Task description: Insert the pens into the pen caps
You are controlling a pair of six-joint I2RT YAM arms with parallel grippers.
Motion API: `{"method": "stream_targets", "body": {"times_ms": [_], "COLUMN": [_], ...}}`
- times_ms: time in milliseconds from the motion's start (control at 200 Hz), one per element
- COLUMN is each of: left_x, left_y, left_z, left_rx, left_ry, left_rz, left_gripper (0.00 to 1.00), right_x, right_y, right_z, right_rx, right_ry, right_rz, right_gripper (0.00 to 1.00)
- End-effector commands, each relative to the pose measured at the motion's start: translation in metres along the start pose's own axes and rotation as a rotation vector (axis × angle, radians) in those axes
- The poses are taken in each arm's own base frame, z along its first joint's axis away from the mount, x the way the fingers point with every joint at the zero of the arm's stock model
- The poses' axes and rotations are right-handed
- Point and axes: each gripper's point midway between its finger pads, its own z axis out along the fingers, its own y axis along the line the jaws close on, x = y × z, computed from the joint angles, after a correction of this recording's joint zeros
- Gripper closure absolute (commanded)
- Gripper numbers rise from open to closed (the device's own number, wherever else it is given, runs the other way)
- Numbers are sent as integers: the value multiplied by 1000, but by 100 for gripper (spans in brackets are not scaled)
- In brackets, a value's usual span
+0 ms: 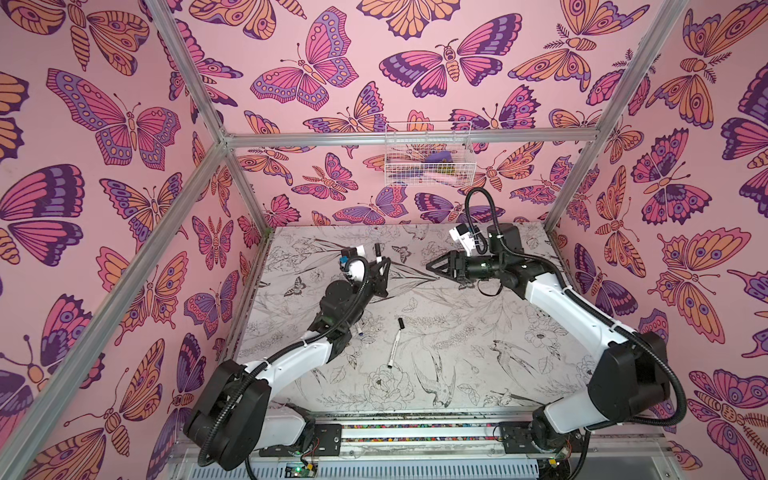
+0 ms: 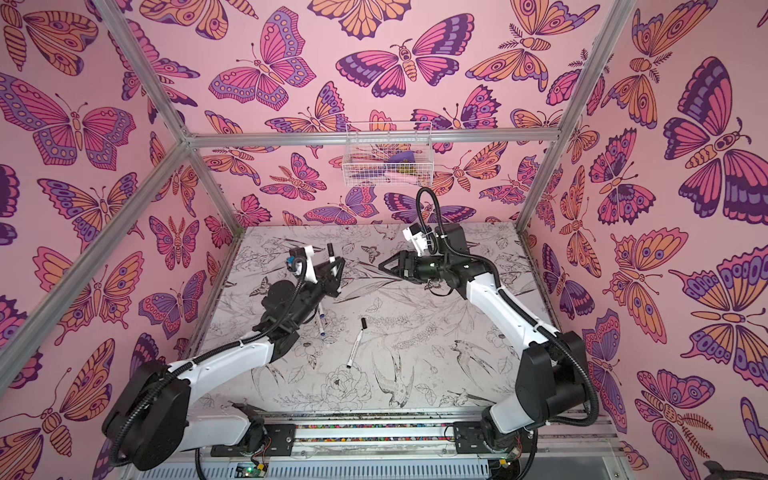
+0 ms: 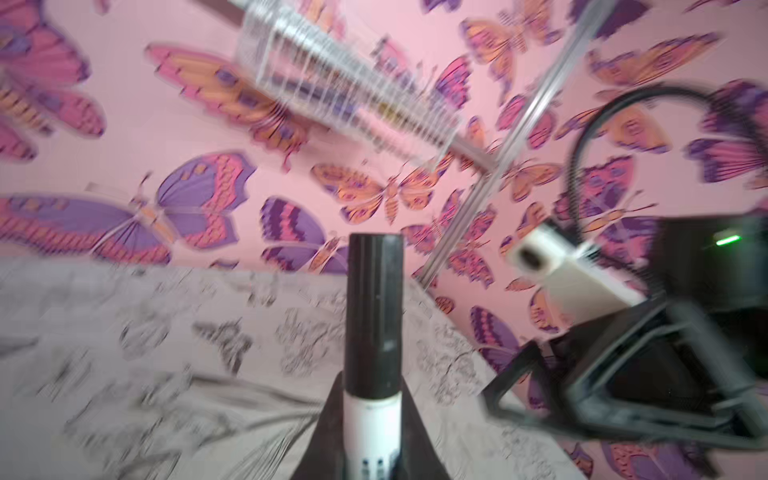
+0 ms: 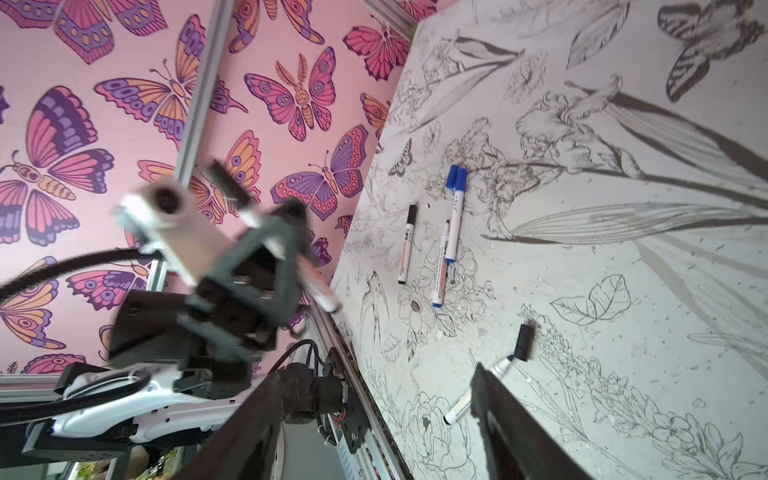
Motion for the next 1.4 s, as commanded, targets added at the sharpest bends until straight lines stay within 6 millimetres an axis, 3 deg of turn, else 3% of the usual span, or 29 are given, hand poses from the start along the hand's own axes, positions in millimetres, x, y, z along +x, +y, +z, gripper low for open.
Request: {"method": "stream_targets", "body": {"times_ms": [0, 100, 235, 366, 471, 781, 961, 1041, 1252, 1327, 1397], "left_x": [0, 29, 56, 83, 97, 136, 139, 139, 118, 104, 82], "left_y": [48, 110, 172, 208, 225, 243, 251, 251, 241, 229, 205], "left_z": [-30, -77, -144, -184, -193, -163, -159, -160, -169, -171, -163], "left_rx": [-248, -568, -881, -1007, -1047, -985, -1028, -1039, -1065, -1077, -1039], "left_ry": [-11, 140, 276, 331, 382, 659, 693, 694, 631, 611, 570], "left_rz": [-92, -165, -212, -352, -416, -425, -447, -455, -450, -408, -311], "left_gripper": [100, 100, 100, 100, 100, 100, 73, 66, 45, 41, 37], "right_x": [-11, -4, 0, -1, -1, 2, 4, 6, 26, 35, 37], "right_y": [4, -9, -18, -21, -20, -20, -20, -19, -27, -31, -34], "right_z": [-7, -2, 1, 3, 5, 3, 0, -1, 9, 17, 22], "right_rx": [41, 74, 92, 97, 91, 97, 111, 118, 177, 205, 198], "right_ry": [-28, 5, 9, 15, 21, 30, 31, 37, 92, 122, 123], "right_rz": [-48, -17, 4, 7, 12, 9, -3, -10, -43, -47, -31], "right_gripper": [27, 28, 29, 29, 30, 30, 31, 31, 31, 31, 32]}}
